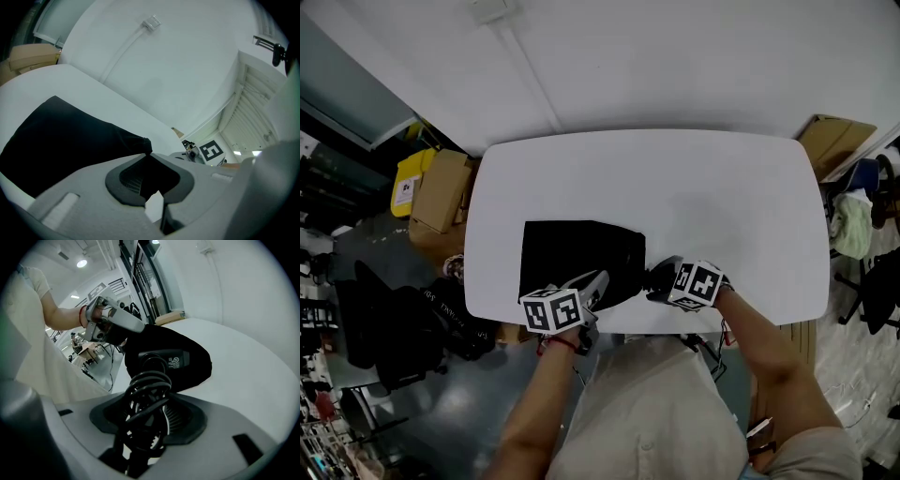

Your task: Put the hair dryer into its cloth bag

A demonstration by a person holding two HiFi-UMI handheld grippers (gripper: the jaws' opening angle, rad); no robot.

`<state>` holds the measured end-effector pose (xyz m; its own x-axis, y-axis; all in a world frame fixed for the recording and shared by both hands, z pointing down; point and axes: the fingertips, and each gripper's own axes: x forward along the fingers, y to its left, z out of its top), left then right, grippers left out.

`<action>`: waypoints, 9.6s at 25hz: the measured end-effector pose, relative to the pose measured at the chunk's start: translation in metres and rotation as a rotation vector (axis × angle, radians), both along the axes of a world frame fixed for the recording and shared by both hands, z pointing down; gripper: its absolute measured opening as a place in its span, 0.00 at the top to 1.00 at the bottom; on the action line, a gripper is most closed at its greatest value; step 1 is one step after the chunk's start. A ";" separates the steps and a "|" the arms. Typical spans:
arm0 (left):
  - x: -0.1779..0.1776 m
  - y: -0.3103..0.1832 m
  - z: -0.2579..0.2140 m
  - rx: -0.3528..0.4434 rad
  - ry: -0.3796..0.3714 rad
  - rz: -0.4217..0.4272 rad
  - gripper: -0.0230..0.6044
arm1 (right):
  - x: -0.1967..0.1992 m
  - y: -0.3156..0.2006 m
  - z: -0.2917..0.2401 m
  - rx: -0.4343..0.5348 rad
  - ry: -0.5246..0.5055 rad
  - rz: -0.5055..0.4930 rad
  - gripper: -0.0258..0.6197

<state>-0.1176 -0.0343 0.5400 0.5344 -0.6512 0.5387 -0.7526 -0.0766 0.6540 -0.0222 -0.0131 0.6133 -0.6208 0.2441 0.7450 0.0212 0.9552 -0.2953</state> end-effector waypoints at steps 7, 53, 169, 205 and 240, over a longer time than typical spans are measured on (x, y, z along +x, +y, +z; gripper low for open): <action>0.001 0.002 -0.001 0.002 0.004 -0.004 0.91 | -0.010 -0.013 0.001 0.056 0.037 -0.098 0.60; 0.000 -0.002 0.000 0.003 0.034 0.007 0.91 | -0.093 -0.005 0.019 0.164 -0.024 -0.223 0.59; 0.008 -0.003 -0.002 -0.003 0.068 0.057 0.91 | -0.073 -0.026 -0.017 0.141 -0.058 -0.125 0.87; 0.004 0.000 -0.003 0.004 0.062 0.020 0.91 | -0.114 -0.010 0.003 0.168 -0.094 -0.066 0.87; -0.001 0.003 0.006 0.005 0.035 0.036 0.91 | -0.046 -0.022 -0.070 0.229 -0.206 0.270 0.76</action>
